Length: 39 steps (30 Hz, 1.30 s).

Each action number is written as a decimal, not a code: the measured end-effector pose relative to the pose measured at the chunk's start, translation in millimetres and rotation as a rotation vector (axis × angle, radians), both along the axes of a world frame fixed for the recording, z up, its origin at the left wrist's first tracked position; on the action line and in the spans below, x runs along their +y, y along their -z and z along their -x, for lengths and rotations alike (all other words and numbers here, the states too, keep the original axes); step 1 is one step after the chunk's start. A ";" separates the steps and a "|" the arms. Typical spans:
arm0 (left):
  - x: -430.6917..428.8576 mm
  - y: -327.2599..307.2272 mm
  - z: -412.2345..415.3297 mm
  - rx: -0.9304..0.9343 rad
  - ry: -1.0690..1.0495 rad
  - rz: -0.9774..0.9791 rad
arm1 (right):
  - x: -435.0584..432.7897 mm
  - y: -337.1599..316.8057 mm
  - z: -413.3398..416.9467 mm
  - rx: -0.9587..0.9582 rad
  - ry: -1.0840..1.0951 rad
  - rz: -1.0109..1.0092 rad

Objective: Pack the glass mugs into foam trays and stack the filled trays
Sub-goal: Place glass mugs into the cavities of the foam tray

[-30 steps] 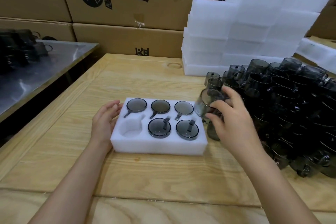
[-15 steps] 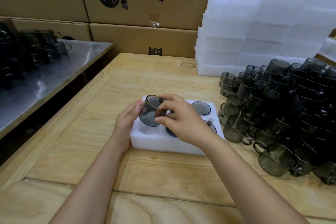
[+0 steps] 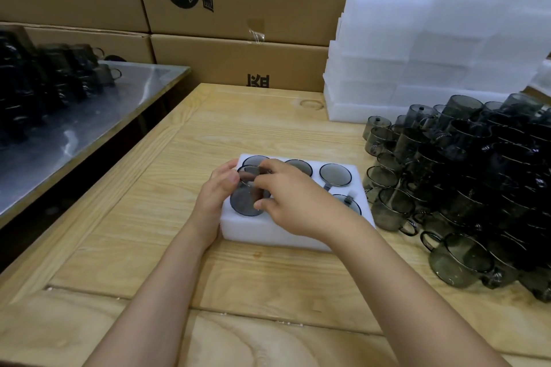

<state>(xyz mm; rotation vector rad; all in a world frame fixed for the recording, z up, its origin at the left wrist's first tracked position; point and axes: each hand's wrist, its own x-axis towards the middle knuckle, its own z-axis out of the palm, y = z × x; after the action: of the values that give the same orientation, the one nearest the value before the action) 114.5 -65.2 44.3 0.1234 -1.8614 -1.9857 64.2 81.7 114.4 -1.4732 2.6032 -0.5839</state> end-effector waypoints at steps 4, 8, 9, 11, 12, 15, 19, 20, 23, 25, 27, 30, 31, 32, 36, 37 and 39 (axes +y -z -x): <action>1.0 1.8 1.5 -0.011 0.017 -0.024 | -3.9 -8.9 -5.6 0.088 -0.008 -0.100; 2.9 2.9 2.8 -0.031 0.017 -0.148 | -12.4 -17.6 -17.1 0.173 0.006 -0.199; 2.9 2.8 2.6 -0.031 0.025 -0.152 | -14.0 -18.5 -19.0 0.209 0.015 -0.225; 2.7 1.7 1.6 -0.029 0.037 -0.154 | -15.2 -18.4 -21.1 0.271 0.031 -0.278; 2.7 1.2 0.9 -0.028 0.044 -0.157 | -15.2 -17.5 -21.7 0.299 0.030 -0.298; 2.0 -0.5 -0.2 -0.040 0.056 -0.155 | -16.8 -13.5 -23.1 0.371 -0.001 -0.341; 3.3 1.6 2.8 -0.039 -0.005 -0.116 | -12.4 -16.6 -5.2 0.215 -0.097 -0.275; 4.2 2.1 3.1 -0.024 -0.002 -0.096 | -9.3 -16.8 2.3 0.144 -0.115 -0.215; 1.5 6.1 4.6 0.012 0.023 -0.105 | -3.0 -7.8 17.4 -0.042 -0.062 -0.001; -2.0 8.8 6.3 0.037 0.033 -0.080 | -3.5 0.8 22.6 -0.128 -0.032 0.087; -4.9 11.3 7.2 0.039 0.036 -0.035 | -5.4 5.9 25.6 -0.126 -0.067 0.101; -8.9 12.1 6.6 0.015 0.035 -0.026 | -7.8 1.8 30.1 -0.133 -0.108 0.078; -10.1 11.3 6.3 0.010 0.036 -0.033 | -8.5 0.2 32.0 -0.150 -0.108 0.071; -10.3 10.7 6.1 0.008 0.034 -0.036 | -9.4 -0.9 33.2 -0.160 -0.104 0.058; -10.5 13.0 6.2 -0.013 -0.014 -0.046 | -11.9 8.4 32.8 -0.087 -0.149 -0.002; -11.0 14.2 6.5 -0.030 -0.026 -0.037 | -11.4 13.3 30.4 -0.076 -0.165 -0.008; -10.9 16.1 7.0 -0.055 -0.028 -0.019 | -8.3 20.3 26.9 -0.078 -0.157 0.028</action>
<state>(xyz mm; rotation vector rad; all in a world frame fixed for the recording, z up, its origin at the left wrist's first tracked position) 107.5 -76.1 28.2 0.2109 -1.8649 -1.9999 37.3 73.4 94.1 -1.6104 2.4032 -0.6476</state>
